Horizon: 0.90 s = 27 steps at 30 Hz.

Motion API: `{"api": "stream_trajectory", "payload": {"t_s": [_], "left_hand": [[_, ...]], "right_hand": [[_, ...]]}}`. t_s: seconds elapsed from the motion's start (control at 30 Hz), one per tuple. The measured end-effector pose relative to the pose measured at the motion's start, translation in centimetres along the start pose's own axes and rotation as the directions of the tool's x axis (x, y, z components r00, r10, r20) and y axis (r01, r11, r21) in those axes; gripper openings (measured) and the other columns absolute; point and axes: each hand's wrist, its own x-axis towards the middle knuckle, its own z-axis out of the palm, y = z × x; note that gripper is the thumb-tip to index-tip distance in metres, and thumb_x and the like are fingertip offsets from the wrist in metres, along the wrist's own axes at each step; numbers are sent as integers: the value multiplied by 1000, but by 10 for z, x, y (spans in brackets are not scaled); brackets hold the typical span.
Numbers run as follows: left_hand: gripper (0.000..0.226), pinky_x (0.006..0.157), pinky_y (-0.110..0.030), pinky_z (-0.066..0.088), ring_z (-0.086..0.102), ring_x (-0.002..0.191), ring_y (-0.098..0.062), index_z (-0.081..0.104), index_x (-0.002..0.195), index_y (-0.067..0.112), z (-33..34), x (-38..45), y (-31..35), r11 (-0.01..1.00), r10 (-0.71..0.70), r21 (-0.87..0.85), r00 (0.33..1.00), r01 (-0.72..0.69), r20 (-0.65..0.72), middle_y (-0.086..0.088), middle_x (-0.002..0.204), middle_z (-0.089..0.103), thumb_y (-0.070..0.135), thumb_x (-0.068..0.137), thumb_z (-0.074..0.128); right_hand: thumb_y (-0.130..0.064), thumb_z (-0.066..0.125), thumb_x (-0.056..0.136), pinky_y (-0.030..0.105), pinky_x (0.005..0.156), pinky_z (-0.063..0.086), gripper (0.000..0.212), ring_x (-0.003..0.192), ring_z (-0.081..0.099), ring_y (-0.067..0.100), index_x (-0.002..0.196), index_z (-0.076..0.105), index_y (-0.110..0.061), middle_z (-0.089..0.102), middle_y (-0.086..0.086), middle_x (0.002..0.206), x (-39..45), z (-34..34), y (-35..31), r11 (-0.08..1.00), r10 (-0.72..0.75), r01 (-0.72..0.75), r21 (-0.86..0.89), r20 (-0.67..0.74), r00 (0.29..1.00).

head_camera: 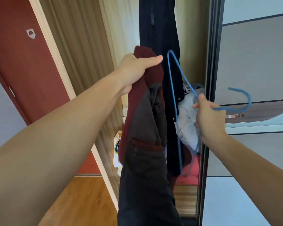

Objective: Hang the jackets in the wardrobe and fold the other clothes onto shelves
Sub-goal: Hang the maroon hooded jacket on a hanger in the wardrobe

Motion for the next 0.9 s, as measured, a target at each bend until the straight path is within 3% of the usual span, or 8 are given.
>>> {"api": "stream_trajectory", "payload": {"t_s": [0.1, 0.23, 0.33, 0.47, 0.6, 0.77, 0.9], "left_hand": [[22, 81, -45, 59, 73, 85, -27, 71, 88, 4, 2, 3, -13, 998, -31, 56, 999, 32, -22, -13, 88, 75, 20, 78, 81], [20, 79, -41, 60, 73, 78, -23, 70, 87, 5, -5, 4, -23, 994, -54, 92, 998, 57, -30, -10, 82, 74, 20, 79, 80], [16, 79, -37, 60, 72, 77, -22, 70, 86, 8, -14, 3, -31, 996, -61, 71, 998, 62, -17, -10, 83, 73, 21, 80, 79], [19, 72, -32, 59, 70, 72, -20, 69, 86, 7, -30, 1, -35, 998, -67, -2, 994, 67, -83, -9, 82, 72, 24, 83, 76], [19, 68, -32, 59, 68, 67, -20, 66, 79, 9, -46, 2, -28, 999, -42, -14, 985, 41, -170, -8, 75, 68, 24, 82, 77], [19, 69, -34, 59, 70, 70, -21, 67, 78, 8, -47, 7, -23, 1000, 0, 20, 984, 3, -176, -8, 75, 70, 22, 79, 79], [16, 72, -31, 59, 71, 73, -19, 68, 80, 10, -36, 3, -21, 992, 25, 122, 999, -19, -48, -5, 77, 72, 21, 79, 79]], "right_hand": [[-47, 49, 96, 21, 34, 15, 46, 33, 18, 8, 60, 37, -21, 25, -9, 40, -8, 15, -31, 910, 160, -188, 370, 107, 981], [-26, 50, 94, 24, 37, 9, 43, 41, 8, 11, 59, 25, -23, 16, -6, 49, -10, 24, -48, 821, 120, -196, 536, 173, 978], [-22, 46, 92, 23, 36, 9, 41, 41, 5, 12, 59, 22, -25, 12, -7, 46, -9, 33, -41, 790, 120, -230, 569, 224, 967], [-23, 46, 95, 16, 32, 12, 40, 31, 15, 6, 59, 31, -25, 20, -10, 40, -27, 27, 33, 872, 271, -343, 348, 239, 932], [-18, 50, 93, 12, 33, 14, 40, 28, 17, 5, 61, 27, -25, 20, -9, 40, -42, -2, 112, 888, 418, -443, 123, 184, 890], [-10, 61, 82, 23, 44, 21, 44, 40, 23, 13, 53, 30, -19, 26, 0, 45, -57, -22, 132, 932, 324, -289, -220, 142, 935], [-12, 63, 85, 22, 39, 16, 49, 39, 19, 13, 52, 27, -19, 21, 1, 48, -60, -8, 120, 938, 267, -218, -271, 160, 950]]}}
